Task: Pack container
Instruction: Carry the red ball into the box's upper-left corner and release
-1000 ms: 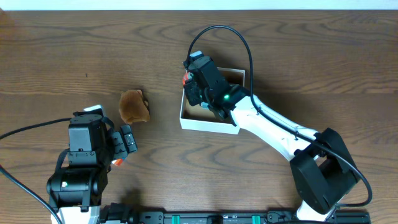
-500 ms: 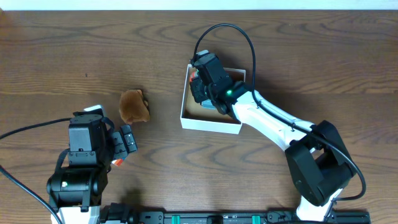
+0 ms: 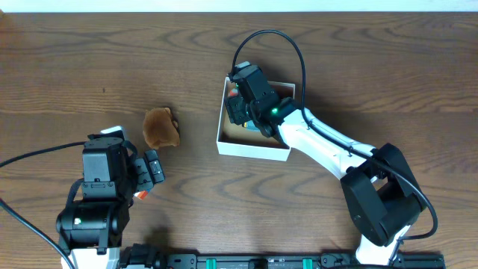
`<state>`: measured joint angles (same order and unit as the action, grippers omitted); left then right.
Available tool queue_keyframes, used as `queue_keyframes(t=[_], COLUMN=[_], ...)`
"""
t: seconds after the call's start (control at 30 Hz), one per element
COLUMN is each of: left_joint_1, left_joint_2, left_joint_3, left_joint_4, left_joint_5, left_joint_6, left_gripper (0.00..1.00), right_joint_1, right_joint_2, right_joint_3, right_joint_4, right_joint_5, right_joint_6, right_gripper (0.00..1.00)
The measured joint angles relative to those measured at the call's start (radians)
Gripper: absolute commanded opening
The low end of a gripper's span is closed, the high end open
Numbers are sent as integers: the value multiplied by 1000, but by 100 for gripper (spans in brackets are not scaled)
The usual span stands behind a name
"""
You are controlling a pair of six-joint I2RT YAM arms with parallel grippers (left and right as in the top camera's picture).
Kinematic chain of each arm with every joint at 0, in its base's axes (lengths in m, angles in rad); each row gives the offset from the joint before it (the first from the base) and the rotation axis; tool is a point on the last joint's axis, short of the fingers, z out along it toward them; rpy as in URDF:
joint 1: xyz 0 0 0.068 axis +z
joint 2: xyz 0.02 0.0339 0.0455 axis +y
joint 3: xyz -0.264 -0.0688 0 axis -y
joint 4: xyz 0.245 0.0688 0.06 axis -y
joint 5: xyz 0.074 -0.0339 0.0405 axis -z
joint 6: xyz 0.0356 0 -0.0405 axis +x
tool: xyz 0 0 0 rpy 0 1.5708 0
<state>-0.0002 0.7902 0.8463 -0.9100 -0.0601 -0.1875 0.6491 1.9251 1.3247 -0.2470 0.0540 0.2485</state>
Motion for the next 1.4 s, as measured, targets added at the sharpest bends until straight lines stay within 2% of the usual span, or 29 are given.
queue_keyframes(t=[0.07,0.27,0.3,0.43,0.53,0.57,1.03,1.4], left_joint_1=[0,0,0,0,0,0,0,0], left_joint_2=[0,0,0,0,0,0,0,0], left_joint_3=[0,0,0,0,0,0,0,0], left_joint_4=[0,0,-1,-3,-3,-3,-3,-3], left_joint_5=[0,0,0,0,0,0,0,0], left_joint_6=[0,0,0,0,0,0,0,0], left_gripper=[98,98,98,98,98,98,98,98], right_joint_1=[0,0,0,0,0,0,25,28], right_joint_2=[0,0,0,-6,-18,-22,-26,45], right_joint_3=[0,0,1,7,13,16,21,37], right_joint_4=[0,0,-2,-12,-22,-25,-55,-45], right_joint_5=[3,6,7,6,7,9,8,-2], right_joint_6=[0,-5,-7,-24,-29,-30,-26,-26], right_gripper=[72,72,69,43,7,1,1,1])
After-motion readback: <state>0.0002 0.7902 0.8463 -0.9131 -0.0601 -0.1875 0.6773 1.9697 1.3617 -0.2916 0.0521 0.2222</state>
